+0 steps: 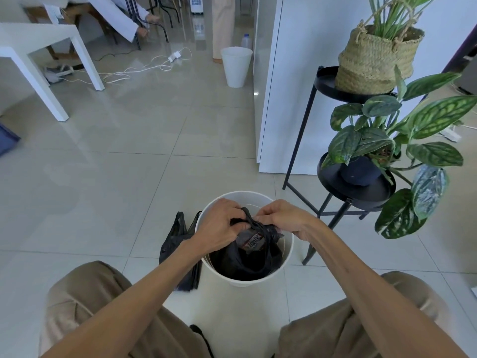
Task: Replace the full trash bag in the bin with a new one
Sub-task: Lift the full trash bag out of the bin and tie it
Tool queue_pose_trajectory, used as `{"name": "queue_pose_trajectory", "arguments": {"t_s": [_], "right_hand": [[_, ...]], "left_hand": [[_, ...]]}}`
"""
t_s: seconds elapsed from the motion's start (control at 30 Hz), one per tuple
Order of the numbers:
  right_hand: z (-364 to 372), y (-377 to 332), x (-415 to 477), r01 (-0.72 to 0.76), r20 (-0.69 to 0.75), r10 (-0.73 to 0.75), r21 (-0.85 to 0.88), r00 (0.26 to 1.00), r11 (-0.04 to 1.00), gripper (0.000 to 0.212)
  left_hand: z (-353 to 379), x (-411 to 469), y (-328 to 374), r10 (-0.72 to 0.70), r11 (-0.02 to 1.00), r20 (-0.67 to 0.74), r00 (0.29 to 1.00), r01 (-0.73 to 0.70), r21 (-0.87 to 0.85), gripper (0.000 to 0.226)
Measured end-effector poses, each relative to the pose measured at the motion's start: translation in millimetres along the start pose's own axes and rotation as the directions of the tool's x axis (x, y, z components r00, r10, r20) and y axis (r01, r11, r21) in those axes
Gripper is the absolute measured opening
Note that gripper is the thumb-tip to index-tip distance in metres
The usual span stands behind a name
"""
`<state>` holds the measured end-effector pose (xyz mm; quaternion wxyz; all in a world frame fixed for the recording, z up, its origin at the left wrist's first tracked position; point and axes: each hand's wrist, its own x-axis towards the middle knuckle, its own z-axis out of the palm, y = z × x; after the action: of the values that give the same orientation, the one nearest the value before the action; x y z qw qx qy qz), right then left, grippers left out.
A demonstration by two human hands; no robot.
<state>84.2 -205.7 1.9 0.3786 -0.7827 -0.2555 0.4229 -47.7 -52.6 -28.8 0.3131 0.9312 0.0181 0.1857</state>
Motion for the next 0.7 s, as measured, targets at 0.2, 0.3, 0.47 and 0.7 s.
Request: {"name": "queue_pose_trajectory", "arguments": {"t_s": [0.2,0.3,0.47,0.7], "right_hand": [[-27,-2,-17,0.182,-0.151,-0.187,-0.049,0.971,0.982,0.009],[-35,6,-19,0.211,-0.267,-0.279,-0.257,0.922,0.943,0.007],[-28,15,-25,0.147,-0.407,-0.288,-0.343,0.867,0.928,0.023],[-4,-31,-32,0.253,-0.237,-0.093,0.930,0.967,0.266,0.035]], "left_hand": [[-41,3,-5,-0.416,0.840,0.187,0.890,0.455,-0.296,0.011],[-56,-6,-7,-0.511,0.637,0.216,0.832,0.535,-0.555,0.014],[-45,-13,1,-0.696,0.078,0.135,0.705,0.261,-0.962,0.040],[-47,15,20,-0.646,-0.352,0.207,0.735,-0.046,-0.935,0.030]]}}
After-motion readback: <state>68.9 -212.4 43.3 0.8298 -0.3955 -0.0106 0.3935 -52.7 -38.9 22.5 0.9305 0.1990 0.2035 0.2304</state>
